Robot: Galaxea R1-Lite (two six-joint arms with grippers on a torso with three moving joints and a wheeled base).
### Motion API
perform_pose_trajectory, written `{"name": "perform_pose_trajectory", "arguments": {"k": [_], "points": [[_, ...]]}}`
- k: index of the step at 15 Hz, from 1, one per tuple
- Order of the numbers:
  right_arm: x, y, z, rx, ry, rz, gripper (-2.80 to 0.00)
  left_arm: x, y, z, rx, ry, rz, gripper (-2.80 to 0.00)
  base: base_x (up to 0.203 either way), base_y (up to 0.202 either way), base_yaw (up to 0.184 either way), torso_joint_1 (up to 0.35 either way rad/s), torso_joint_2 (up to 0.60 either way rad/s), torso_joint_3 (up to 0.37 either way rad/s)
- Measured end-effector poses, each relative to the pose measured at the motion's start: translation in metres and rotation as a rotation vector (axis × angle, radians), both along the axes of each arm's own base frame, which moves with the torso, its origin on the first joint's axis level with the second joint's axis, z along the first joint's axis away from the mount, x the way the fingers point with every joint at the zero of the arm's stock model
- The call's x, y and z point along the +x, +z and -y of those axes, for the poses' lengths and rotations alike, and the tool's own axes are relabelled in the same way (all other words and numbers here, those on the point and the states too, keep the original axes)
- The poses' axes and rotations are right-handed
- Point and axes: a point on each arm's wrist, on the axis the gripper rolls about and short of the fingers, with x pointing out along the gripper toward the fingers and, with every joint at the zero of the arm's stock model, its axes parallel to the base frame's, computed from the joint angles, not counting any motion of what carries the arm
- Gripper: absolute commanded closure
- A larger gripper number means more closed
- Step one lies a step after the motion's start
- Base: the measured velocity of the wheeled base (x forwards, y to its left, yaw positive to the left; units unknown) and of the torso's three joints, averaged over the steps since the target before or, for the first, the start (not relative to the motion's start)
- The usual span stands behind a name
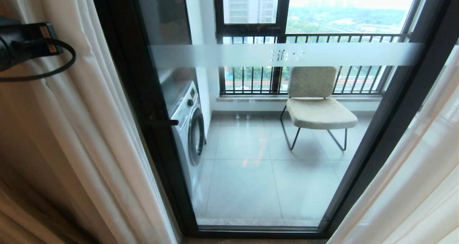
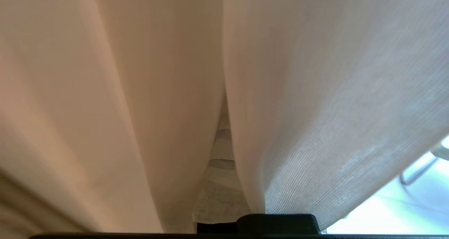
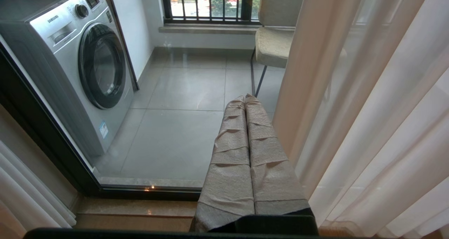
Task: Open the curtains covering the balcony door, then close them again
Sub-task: Pull the inner curtains open on both sides
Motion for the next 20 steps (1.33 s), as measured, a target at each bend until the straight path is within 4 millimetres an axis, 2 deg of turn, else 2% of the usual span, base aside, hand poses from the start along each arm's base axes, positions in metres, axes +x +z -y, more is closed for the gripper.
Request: {"name": "perform_pose_trajectory", "arguments": {"k": [12,20], "points": [[0.0,0.0,0.0,0.0,0.0,0.0,0.0,-0.006,0.004,-0.064,-0.002,0.239,0.035,0.0,0.0,0.0,0.0,0.0,0.0,0.0],[0.0,0.0,0.0,0.0,0.0,0.0,0.0,0.001,-0.006,-0.113,-0.01,0.393,0.009,0.0,0.0,0.0,0.0,0.0,0.0,0.0]]}}
